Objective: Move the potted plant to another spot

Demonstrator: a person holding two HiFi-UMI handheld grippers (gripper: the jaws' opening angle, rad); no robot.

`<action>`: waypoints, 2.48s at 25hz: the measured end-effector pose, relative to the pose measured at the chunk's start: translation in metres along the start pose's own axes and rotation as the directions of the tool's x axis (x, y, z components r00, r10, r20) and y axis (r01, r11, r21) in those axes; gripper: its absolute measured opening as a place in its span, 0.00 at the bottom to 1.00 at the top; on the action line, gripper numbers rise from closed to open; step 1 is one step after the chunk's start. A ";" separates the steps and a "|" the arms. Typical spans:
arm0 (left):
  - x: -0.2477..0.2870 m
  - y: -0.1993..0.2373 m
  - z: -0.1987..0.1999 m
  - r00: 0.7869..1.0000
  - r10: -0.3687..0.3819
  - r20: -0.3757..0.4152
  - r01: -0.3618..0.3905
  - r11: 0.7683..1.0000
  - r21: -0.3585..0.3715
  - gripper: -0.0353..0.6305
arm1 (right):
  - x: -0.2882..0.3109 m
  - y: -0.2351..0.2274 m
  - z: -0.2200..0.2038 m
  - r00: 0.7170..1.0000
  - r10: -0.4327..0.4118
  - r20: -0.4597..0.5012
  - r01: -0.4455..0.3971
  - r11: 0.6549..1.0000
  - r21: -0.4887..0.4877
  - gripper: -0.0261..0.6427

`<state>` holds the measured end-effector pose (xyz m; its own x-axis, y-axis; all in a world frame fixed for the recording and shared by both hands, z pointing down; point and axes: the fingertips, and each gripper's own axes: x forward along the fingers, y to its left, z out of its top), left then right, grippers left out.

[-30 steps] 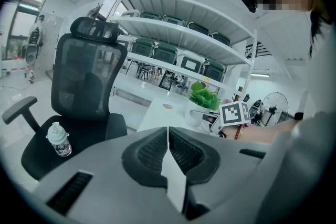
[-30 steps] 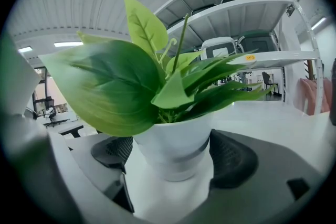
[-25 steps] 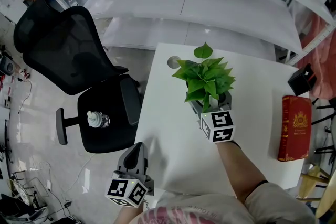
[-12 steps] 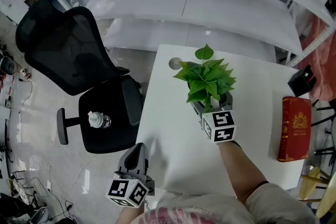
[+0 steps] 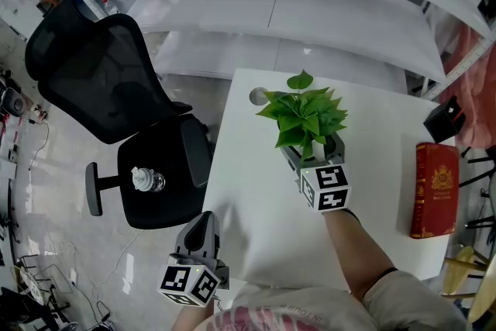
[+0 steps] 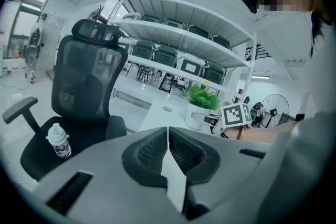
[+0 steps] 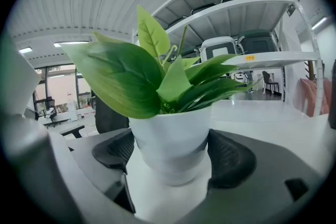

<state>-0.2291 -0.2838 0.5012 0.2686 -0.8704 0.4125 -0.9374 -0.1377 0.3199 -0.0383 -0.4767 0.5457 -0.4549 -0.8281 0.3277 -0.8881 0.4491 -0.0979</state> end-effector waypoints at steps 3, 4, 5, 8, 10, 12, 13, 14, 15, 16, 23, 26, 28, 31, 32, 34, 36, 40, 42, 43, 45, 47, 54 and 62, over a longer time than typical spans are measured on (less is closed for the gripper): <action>0.000 0.000 0.000 1.000 -0.001 -0.003 0.001 1.000 0.001 0.09 | -0.001 0.000 0.002 1.000 0.000 0.006 0.000 1.000 0.002 0.71; 0.000 0.000 -0.001 1.000 -0.002 -0.005 0.002 1.000 0.002 0.09 | -0.001 0.000 0.002 1.000 0.000 0.009 -0.001 1.000 0.003 0.71; 0.000 -0.001 -0.002 1.000 -0.003 -0.006 0.003 1.000 0.001 0.09 | -0.002 0.001 0.002 1.000 0.001 0.011 -0.001 1.000 0.004 0.71; 0.000 -0.001 -0.003 1.000 -0.007 -0.005 0.007 1.000 -0.002 0.09 | -0.003 0.002 0.001 1.000 0.002 0.011 -0.002 1.000 0.005 0.71; 0.000 0.000 -0.003 1.000 -0.007 -0.005 0.007 1.000 -0.001 0.09 | -0.003 0.003 0.001 1.000 0.001 0.013 -0.001 1.000 0.003 0.71; 0.001 0.000 -0.003 1.000 -0.008 -0.006 0.008 1.000 -0.001 0.09 | -0.004 0.003 0.002 1.000 0.001 0.019 -0.002 1.000 0.001 0.71; 0.001 0.000 -0.003 1.000 -0.007 -0.007 0.007 1.000 0.000 0.09 | -0.004 0.002 0.002 1.000 0.002 0.021 -0.002 1.000 0.002 0.71; 0.002 0.000 -0.003 1.000 -0.007 -0.007 0.007 1.000 0.000 0.09 | -0.004 0.002 0.002 1.000 0.002 0.022 -0.002 1.000 0.003 0.71; 0.002 0.000 -0.003 1.000 -0.006 -0.008 0.006 1.000 0.002 0.09 | -0.003 0.002 0.002 1.000 0.002 0.022 -0.002 1.000 0.003 0.71; 0.002 0.000 -0.003 1.000 -0.005 -0.009 0.005 1.000 0.003 0.09 | -0.003 0.002 0.002 1.000 0.002 0.023 -0.002 1.000 0.003 0.71; 0.003 0.001 -0.001 1.000 -0.012 -0.009 0.012 1.000 0.001 0.09 | -0.006 0.003 0.007 0.999 -0.005 0.044 0.005 1.000 -0.002 0.71; 0.004 0.001 0.000 1.000 -0.015 -0.011 0.015 1.000 0.006 0.09 | -0.007 0.001 0.009 0.998 -0.013 0.054 0.013 1.000 0.001 0.70; 0.004 0.001 0.002 1.000 -0.016 -0.011 0.016 1.000 0.007 0.09 | -0.008 0.000 0.011 0.998 -0.016 0.062 0.015 1.000 0.005 0.70; 0.004 0.001 0.004 1.000 -0.021 -0.006 0.021 1.000 0.003 0.09 | -0.010 0.000 0.015 0.997 -0.016 0.070 0.016 1.000 0.006 0.70; 0.004 0.000 0.005 1.000 -0.023 -0.005 0.023 1.000 0.002 0.09 | -0.011 0.001 0.017 0.997 -0.016 0.074 0.015 1.000 0.007 0.70; 0.004 -0.001 0.007 1.000 -0.030 -0.001 0.030 1.000 0.002 0.09 | -0.014 0.001 0.020 0.996 -0.017 0.084 0.016 1.000 0.011 0.70; 0.003 -0.001 0.008 0.999 -0.040 0.004 0.040 0.999 0.002 0.09 | -0.017 0.001 0.024 0.995 -0.022 0.095 0.021 1.000 0.012 0.70; 0.002 -0.004 0.014 0.998 -0.061 0.010 0.061 0.998 0.010 0.09 | -0.027 0.000 0.032 0.993 -0.041 0.112 0.041 0.999 0.009 0.70; 0.001 -0.008 0.017 0.997 -0.074 0.016 0.074 0.997 0.011 0.09 | -0.035 -0.002 0.037 0.991 -0.053 0.121 0.052 0.999 0.011 0.70; 0.001 -0.010 0.018 0.996 -0.082 0.019 0.082 0.997 0.011 0.09 | -0.039 -0.003 0.040 0.990 -0.059 0.127 0.058 0.998 0.011 0.70; 0.000 -0.014 0.022 0.995 -0.100 0.025 0.099 0.995 0.016 0.09 | -0.048 -0.004 0.047 0.987 -0.074 0.140 0.073 0.997 0.012 0.70; -0.001 -0.019 0.026 0.992 -0.120 0.028 0.119 0.993 0.026 0.09 | -0.058 -0.005 0.054 0.984 -0.087 0.155 0.086 0.996 0.014 0.70; -0.004 -0.039 0.038 0.979 -0.196 0.050 0.194 0.980 0.050 0.09 | -0.096 -0.004 0.077 0.969 -0.124 0.212 0.126 0.992 0.002 0.70; -0.010 -0.067 0.051 0.956 -0.285 0.073 0.279 0.957 0.086 0.09 | -0.149 -0.004 0.094 0.946 -0.168 0.276 0.173 0.985 0.005 0.70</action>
<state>-0.1802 -0.2898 0.4324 0.5076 -0.8272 0.2411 -0.8409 -0.4146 0.3480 0.0267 -0.3867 0.4090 -0.2994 -0.9518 0.0670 -0.9539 0.2969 -0.0445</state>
